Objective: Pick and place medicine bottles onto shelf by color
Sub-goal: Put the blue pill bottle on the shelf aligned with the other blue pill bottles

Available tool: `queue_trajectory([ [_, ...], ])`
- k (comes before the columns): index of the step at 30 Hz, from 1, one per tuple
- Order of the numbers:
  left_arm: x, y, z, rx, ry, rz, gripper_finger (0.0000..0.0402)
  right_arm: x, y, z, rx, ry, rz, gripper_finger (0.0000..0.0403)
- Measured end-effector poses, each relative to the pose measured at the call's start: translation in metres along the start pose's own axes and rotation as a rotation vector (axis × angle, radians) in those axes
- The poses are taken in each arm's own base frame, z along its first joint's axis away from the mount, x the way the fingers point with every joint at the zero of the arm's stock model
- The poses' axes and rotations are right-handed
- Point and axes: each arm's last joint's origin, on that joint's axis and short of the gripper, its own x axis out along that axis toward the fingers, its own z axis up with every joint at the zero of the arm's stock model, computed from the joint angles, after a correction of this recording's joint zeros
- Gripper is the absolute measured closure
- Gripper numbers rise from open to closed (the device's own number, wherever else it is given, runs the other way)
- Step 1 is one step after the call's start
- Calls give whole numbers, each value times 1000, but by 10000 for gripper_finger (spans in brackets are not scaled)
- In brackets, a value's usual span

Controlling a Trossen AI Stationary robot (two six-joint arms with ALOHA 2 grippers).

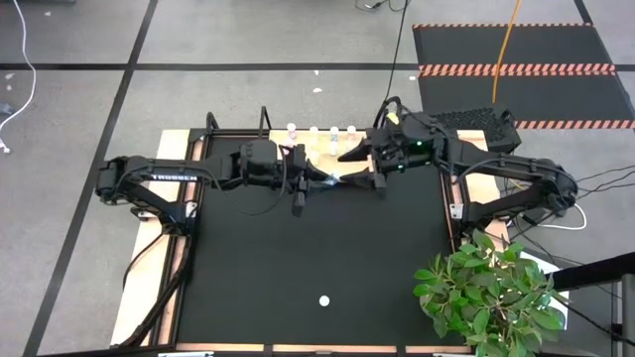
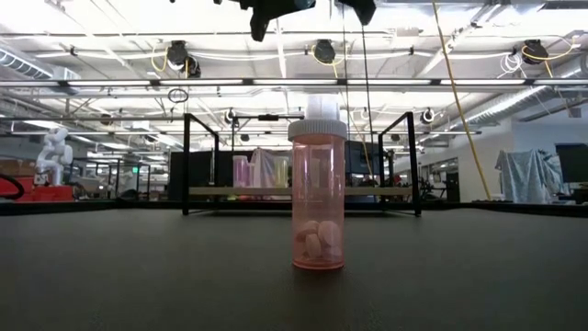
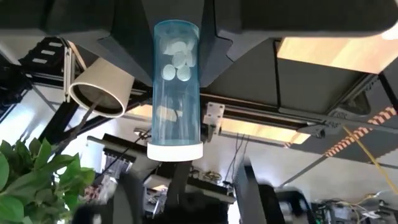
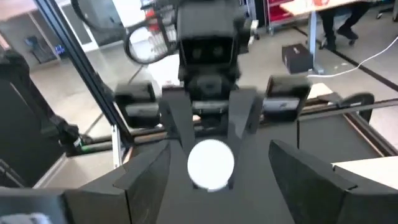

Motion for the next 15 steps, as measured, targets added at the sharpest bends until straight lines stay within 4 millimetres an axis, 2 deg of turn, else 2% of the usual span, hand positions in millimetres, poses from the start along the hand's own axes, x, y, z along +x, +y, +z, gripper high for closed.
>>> queue_trajectory([
  [10, -1, 5, 1, -9, -1, 1, 287, 19, -6, -11, 10, 53, -2, 138],
  [15, -1, 5, 1, -10, 0, 2, 287, 18, -7, -9, 6, 38, -4, 164],
])
